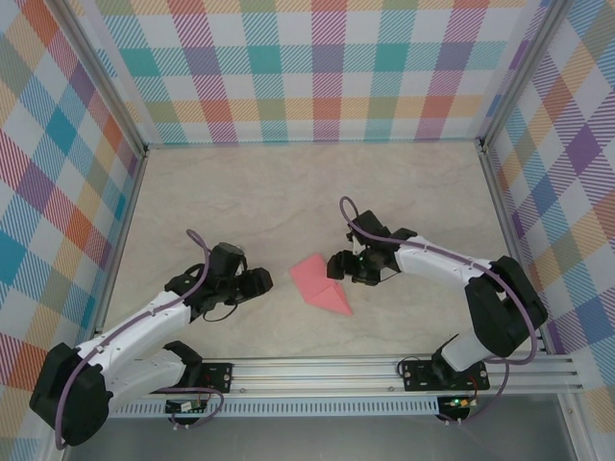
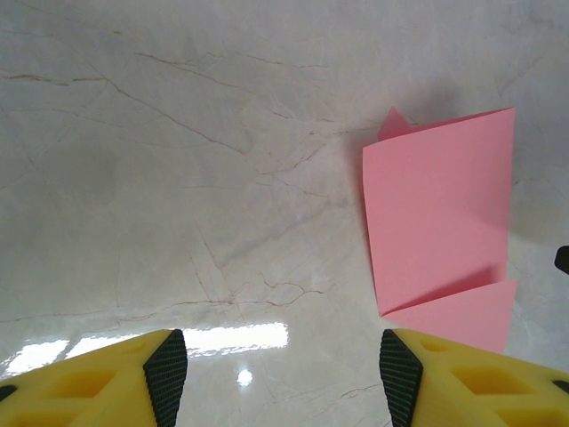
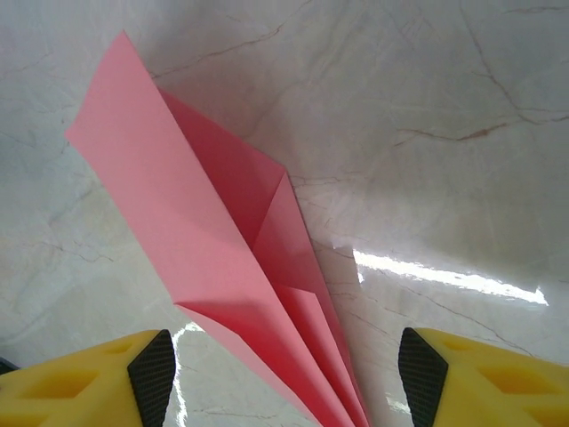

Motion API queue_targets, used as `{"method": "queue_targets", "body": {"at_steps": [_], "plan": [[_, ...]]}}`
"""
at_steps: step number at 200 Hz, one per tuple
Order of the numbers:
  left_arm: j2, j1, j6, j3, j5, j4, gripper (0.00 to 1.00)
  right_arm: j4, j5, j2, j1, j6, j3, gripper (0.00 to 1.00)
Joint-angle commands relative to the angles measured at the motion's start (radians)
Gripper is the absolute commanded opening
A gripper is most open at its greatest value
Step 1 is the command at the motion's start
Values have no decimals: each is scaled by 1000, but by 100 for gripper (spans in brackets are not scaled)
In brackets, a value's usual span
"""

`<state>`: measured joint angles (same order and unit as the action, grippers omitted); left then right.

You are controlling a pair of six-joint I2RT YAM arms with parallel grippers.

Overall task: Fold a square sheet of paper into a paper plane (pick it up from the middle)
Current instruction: Rotate the paper at the center of the table.

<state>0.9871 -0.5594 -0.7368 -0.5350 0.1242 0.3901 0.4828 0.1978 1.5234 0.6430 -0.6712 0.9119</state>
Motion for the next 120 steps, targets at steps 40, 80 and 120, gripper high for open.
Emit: {"method": "queue_targets", "body": {"at_steps": [40, 80, 120], "plan": [[-106, 12, 61, -8, 23, 48, 62, 218, -140, 47, 4, -216, 163, 72], [-150, 12, 62, 19, 38, 55, 62, 262, -145, -1, 4, -245, 146, 72], [-157, 12, 56, 28, 67, 43, 62, 247, -139, -118, 6, -235, 35, 73]]}}
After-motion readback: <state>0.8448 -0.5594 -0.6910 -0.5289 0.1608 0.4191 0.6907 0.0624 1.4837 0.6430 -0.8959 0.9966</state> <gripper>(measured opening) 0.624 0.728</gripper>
